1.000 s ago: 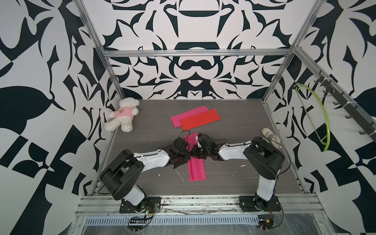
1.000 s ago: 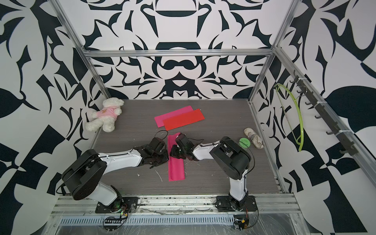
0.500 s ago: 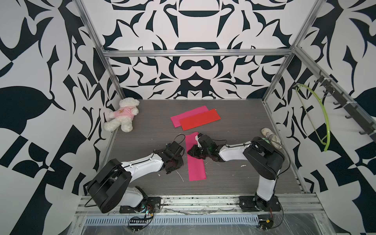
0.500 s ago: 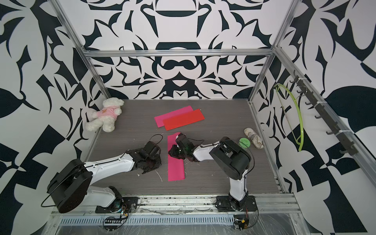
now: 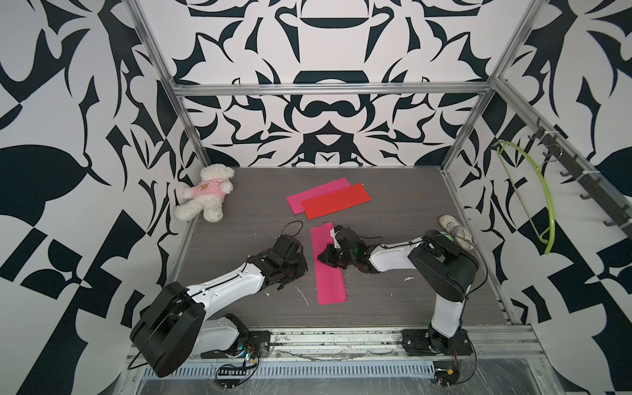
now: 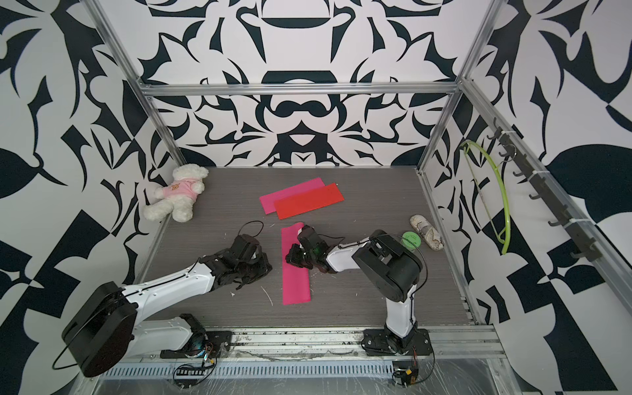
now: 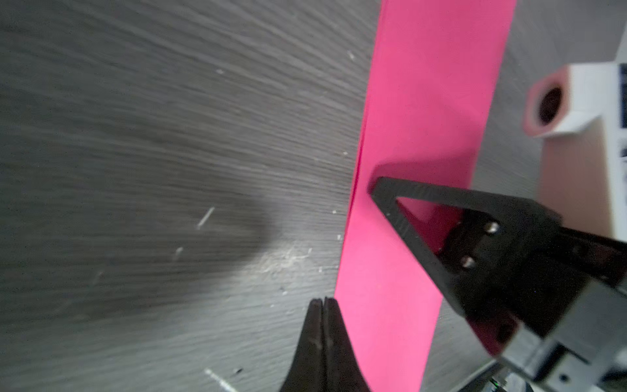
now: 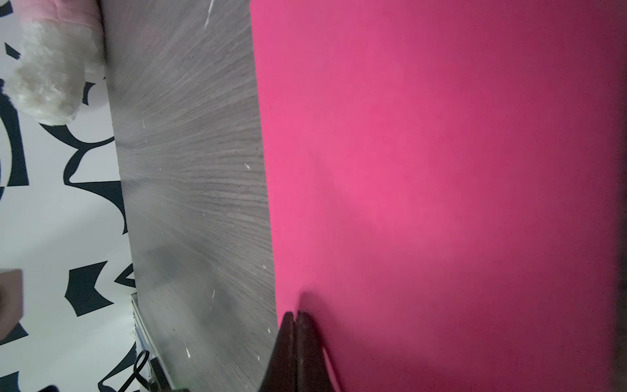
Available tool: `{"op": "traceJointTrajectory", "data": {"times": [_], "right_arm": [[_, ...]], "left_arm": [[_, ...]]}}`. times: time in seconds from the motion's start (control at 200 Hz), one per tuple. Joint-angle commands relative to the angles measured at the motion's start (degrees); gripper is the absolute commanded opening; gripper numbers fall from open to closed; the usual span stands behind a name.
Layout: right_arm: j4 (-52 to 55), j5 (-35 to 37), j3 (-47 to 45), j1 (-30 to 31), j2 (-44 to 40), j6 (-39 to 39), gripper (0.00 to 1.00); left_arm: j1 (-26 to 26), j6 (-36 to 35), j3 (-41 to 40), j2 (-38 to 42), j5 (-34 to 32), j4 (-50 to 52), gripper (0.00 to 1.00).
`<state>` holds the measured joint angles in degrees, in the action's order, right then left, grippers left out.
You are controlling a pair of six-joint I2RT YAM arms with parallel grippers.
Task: Fold the rectangular paper in half along the long edge
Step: Fold the paper at the center of the board.
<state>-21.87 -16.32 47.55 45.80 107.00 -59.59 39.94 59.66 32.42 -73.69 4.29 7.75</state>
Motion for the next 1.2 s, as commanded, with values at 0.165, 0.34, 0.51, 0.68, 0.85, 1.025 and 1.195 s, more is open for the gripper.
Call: {"op": "traceJointTrajectory", "data": {"times": [0.165, 0.34, 0.51, 0.68, 0.85, 1.025, 1.195], "right_arm": [[3.3, -0.2, -1.4, -0.4, 1.5, -0.4, 0.0], [2.6, -0.6, -1.4, -0.5, 1.8, -0.9, 0.0], [2.5, -1.0, -1.3, -0.5, 2.0, -0.9, 0.0], [2.4, -2.0, -1.0, -0.5, 1.9, -0.5, 0.0], [4.5, -2.7, -0.3, -1.3, 0.9, 1.7, 0.0], [7.9, -2.9, -0.4, -4.2, -1.5, 4.9, 0.0], [10.4, -3.3, -0.5, -7.3, -3.3, 7.5, 0.0]], "left_arm": [[-0.3, 1.4, 3.4, -9.2, 8.1, -10.4, 0.0], [-0.3, 1.8, 4.4, -14.2, 9.9, -12.6, 0.0], [-0.3, 1.8, 4.8, -18.1, 10.4, -12.8, 0.0], [-0.3, 1.9, 4.6, -20.7, 8.8, -9.6, 0.0], [-0.3, 3.6, 3.0, -21.7, 5.6, -4.8, 0.0], [-0.3, 6.2, -0.1, -21.7, 2.7, -2.1, 0.0], [-0.3, 7.1, -1.4, -23.1, 2.7, -2.8, 0.0]]}}
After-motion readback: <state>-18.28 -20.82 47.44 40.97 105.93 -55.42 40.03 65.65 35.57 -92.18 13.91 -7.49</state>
